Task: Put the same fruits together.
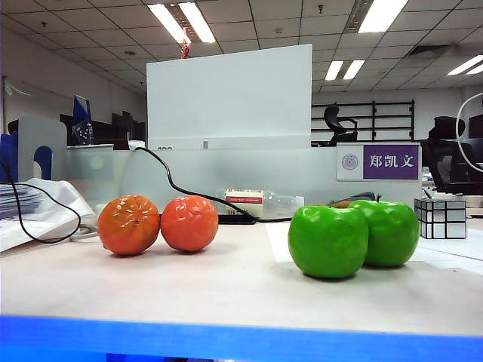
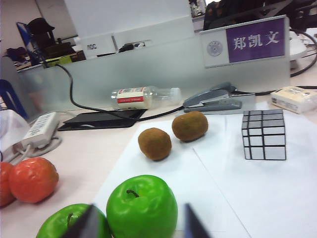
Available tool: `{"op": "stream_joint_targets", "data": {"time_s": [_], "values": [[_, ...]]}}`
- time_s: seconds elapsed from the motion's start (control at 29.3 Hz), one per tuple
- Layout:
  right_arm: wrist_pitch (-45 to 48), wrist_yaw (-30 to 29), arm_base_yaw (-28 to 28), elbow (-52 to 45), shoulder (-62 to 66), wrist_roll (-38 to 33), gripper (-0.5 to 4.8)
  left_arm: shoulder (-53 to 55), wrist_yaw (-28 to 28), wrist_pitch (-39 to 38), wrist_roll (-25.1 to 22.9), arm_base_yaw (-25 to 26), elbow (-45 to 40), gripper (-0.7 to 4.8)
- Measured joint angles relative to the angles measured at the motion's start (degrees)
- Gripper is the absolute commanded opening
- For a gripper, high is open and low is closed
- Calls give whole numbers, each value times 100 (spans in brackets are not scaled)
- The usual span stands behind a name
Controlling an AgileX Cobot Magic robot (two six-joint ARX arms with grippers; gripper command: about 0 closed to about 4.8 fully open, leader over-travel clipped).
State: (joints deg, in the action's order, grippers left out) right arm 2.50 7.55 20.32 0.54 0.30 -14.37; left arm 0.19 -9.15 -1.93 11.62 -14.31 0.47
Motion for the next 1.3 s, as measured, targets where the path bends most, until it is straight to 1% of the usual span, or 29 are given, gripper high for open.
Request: {"op": "stream_joint_targets", "data": {"time_s": [0.03,0.14,0.17,0.27,0.41,0.44,0.51,0.68,0.99,1.02,1.06,1.09,1.3], "values": [[0,17,-2,0,0,7,209,0,20,7,-98,0,0,-5],[76,151,-2,0,0,7,142,0,160,0,-369,0,0,-5],[131,168,-2,0,0,22,135,0,275,-7,-435,0,0,-5],[337,184,-2,0,0,275,135,0,494,-24,-468,0,0,-5],[389,378,-2,0,-2,466,135,0,531,-26,-476,0,0,-5],[345,457,-2,0,-4,581,135,0,531,-26,-476,0,0,-5],[168,614,-2,0,-2,1049,135,0,531,-28,-476,0,0,-5],[151,640,-2,0,-4,1633,135,0,531,-72,-476,0,0,-5],[149,640,-2,0,-4,1742,134,0,531,-85,-476,0,0,-5],[146,640,-2,0,-4,1742,104,0,531,-85,-476,0,0,-5],[146,640,-2,0,-4,1742,26,0,531,-85,-476,0,0,-5],[146,640,-2,0,-4,1740,-2,0,531,-85,-476,0,0,-5],[120,925,-2,0,-4,1770,-1,0,529,-85,-476,0,0,-5]]}}
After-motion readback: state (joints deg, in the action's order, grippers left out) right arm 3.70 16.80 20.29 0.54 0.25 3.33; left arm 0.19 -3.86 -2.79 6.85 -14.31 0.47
